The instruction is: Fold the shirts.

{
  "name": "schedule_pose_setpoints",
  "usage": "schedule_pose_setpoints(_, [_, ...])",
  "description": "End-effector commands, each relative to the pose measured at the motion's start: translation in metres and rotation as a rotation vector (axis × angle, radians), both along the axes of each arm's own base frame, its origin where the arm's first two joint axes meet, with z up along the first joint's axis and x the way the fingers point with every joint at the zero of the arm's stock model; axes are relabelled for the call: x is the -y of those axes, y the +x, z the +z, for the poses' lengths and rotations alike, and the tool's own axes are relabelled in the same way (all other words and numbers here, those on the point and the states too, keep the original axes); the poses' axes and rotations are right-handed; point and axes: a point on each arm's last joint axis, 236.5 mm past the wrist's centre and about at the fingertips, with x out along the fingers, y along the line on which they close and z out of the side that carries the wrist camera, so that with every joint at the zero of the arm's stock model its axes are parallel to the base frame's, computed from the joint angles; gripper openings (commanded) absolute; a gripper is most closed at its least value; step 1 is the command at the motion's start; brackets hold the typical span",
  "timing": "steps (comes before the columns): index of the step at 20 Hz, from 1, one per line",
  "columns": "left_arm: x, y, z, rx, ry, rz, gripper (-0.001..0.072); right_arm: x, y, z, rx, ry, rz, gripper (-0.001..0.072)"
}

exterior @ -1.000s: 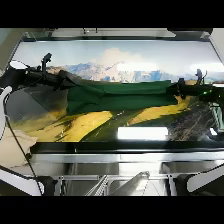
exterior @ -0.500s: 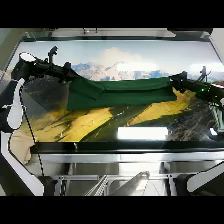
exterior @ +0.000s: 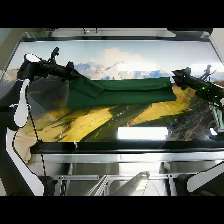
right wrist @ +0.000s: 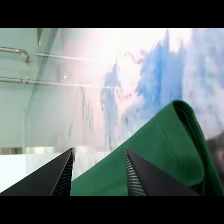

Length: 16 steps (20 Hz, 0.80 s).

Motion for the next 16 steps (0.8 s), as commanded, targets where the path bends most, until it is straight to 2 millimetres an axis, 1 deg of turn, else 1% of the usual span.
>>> schedule_pose_setpoints(1, [-0.004, 0.018, 0.003, 0.046, -0.003, 0.063, 0.003, -0.003, -0.002, 0.001, 0.003, -0.001, 0.017, 0.036])
schedule_pose_setpoints(2, [-0.005, 0.021, 0.003, 0.053, -0.001, 0.074, 0.0085, -0.005, -0.003, -0.001, 0.0, -0.009, 0.027, 0.036])
schedule_pose_setpoints(3, [-0.006, 0.024, 0.004, 0.063, 0.0, 0.085, 0.0264, -0.007, -0.005, -0.002, -0.002, -0.015, 0.042, 0.036])
schedule_pose_setpoints(5, [-0.008, 0.028, 0.004, 0.074, 0.001, 0.1, 0.027, -0.012, -0.009, -0.002, -0.002, -0.014, 0.07, 0.036])
schedule_pose_setpoints(8, [-0.008, 0.028, 0.005, 0.073, 0.001, 0.099, 0.0278, -0.022, -0.014, 0.003, 0.01, 0.008, 0.116, 0.036])
schedule_pose_setpoints(9, [-0.011, 0.028, 0.008, 0.076, 0.0, 0.102, 0.0279, -0.023, -0.016, 0.004, 0.015, 0.009, 0.128, 0.036])
schedule_pose_setpoints(10, [-0.015, 0.027, 0.014, 0.08, 0.0, 0.102, 0.0279, -0.022, -0.019, 0.005, 0.017, 0.006, 0.138, 0.036])
schedule_pose_setpoints(11, [-0.023, 0.025, 0.025, 0.089, -0.001, 0.102, 0.0279, -0.018, -0.022, 0.004, 0.016, -0.008, 0.154, 0.0361])
schedule_pose_setpoints(12, [-0.033, 0.024, 0.038, 0.105, 0.002, 0.109, 0.0279, -0.015, -0.029, 0.001, 0.008, -0.042, 0.189, 0.0362])
schedule_pose_setpoints(13, [-0.048, 0.025, 0.056, 0.133, 0.004, 0.132, 0.0279, -0.013, -0.036, -0.003, -0.011, -0.079, 0.23, 0.0376])
schedule_pose_setpoints(14, [-0.064, 0.029, 0.073, 0.169, 0.009, 0.166, 0.0279, -0.01, -0.044, -0.01, -0.045, -0.118, 0.269, 0.0478])
schedule_pose_setpoints(15, [-0.084, 0.035, 0.093, 0.218, 0.018, 0.216, 0.0277, -0.005, -0.051, -0.018, -0.084, -0.159, 0.298, 0.0604])
schedule_pose_setpoints(16, [-0.102, 0.039, 0.112, 0.261, 0.025, 0.263, 0.0277, -0.001, -0.055, -0.023, -0.109, -0.2, 0.316, 0.064])
